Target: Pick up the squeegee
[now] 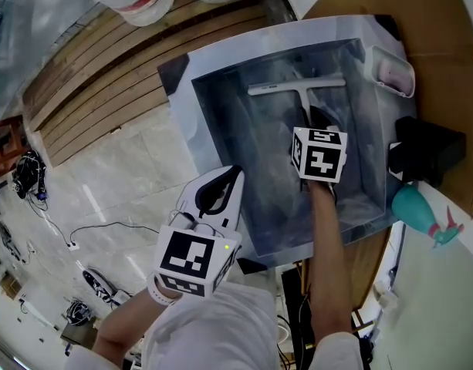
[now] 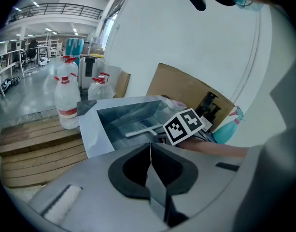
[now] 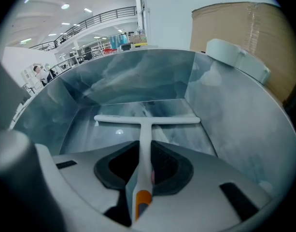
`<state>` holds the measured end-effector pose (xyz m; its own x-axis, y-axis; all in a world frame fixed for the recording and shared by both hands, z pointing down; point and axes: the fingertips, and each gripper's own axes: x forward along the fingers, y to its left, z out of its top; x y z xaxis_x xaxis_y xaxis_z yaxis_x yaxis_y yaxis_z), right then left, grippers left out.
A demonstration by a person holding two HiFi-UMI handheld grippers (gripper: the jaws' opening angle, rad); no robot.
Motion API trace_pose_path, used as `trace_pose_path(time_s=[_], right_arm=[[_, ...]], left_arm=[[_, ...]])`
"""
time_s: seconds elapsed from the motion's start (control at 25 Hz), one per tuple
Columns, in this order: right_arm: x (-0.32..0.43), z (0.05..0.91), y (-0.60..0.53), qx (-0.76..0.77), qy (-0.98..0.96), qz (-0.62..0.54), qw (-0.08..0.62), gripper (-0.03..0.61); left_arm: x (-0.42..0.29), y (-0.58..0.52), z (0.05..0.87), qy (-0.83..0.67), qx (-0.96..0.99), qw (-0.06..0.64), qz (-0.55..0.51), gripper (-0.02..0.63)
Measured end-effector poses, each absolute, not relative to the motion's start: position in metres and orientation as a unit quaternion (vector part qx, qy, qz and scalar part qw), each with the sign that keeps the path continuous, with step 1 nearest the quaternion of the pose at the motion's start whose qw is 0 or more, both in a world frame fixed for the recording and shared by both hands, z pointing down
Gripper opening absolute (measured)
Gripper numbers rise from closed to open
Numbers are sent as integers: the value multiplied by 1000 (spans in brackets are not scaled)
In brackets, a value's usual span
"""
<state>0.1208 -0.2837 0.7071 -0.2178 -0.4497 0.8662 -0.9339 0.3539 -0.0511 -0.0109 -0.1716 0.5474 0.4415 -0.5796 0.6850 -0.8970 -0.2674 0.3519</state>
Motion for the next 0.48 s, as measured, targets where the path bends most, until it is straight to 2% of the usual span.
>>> trace_pose_path(time_s=[0.48], right_arm=[[111, 679, -279, 492, -733, 285, 374, 63]], left_arm=[[-17, -164, 539, -484, 770, 356, 216, 11]])
